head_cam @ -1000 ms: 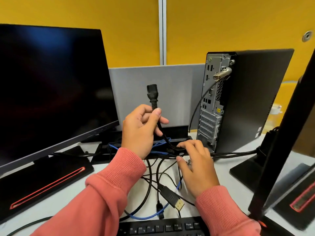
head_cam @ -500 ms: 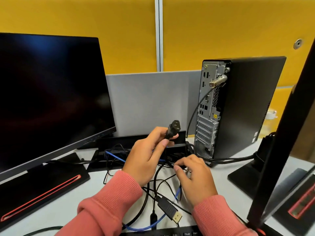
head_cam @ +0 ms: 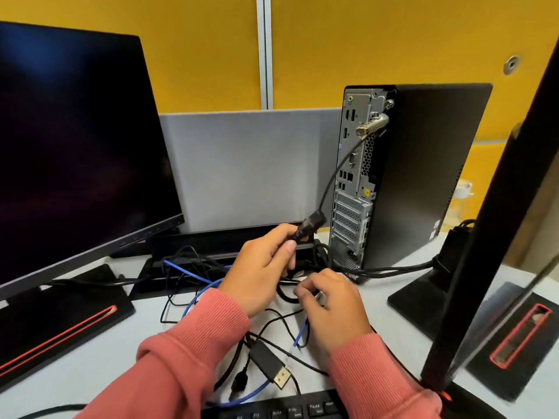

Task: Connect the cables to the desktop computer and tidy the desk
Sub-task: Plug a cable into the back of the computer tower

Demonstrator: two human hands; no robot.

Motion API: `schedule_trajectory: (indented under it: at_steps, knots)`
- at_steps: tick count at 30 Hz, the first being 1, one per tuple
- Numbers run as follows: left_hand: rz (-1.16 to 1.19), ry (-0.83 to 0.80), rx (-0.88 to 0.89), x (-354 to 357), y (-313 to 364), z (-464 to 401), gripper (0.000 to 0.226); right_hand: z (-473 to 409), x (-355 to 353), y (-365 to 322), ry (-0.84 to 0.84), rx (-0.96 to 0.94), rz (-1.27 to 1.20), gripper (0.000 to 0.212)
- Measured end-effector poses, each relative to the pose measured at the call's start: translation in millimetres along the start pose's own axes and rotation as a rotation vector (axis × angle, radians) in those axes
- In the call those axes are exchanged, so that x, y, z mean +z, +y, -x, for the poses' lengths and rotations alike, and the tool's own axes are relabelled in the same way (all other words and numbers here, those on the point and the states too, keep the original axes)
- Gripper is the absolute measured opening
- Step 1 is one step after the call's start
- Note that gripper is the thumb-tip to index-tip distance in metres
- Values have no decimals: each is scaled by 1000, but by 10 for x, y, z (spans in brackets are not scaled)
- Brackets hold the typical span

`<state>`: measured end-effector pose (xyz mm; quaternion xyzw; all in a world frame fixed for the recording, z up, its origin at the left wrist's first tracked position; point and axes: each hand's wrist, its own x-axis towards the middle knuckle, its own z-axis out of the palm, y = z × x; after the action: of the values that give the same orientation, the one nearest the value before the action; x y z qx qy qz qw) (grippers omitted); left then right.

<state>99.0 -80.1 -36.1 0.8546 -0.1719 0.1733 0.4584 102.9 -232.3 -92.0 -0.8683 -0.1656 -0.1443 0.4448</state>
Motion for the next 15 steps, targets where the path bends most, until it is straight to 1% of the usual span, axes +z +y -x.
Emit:
schedule_trajectory:
  at_steps: [3,5,8,12,13,15]
  knots:
    - [-140,-106,-72,197,-90,-146,18,10,30,42,-49,30,-34,20]
    - [-232,-164,-112,325,-100,-239,17,5,39,50,-34,19,-7,21]
    - [-352,-194,-170,441,-100,-367,17,-14,1,67,72,44,7,22]
    - [-483,-225,-217,482,-53,-466,20,-48,-69,145,240,188,-26,20]
    - [-507,-227,-222,494,-34,-469,20,-64,-73,172,283,238,-64,23]
    - [-541,-216,-227,521,-3,-460,23,-99,-83,195,376,356,-214,36]
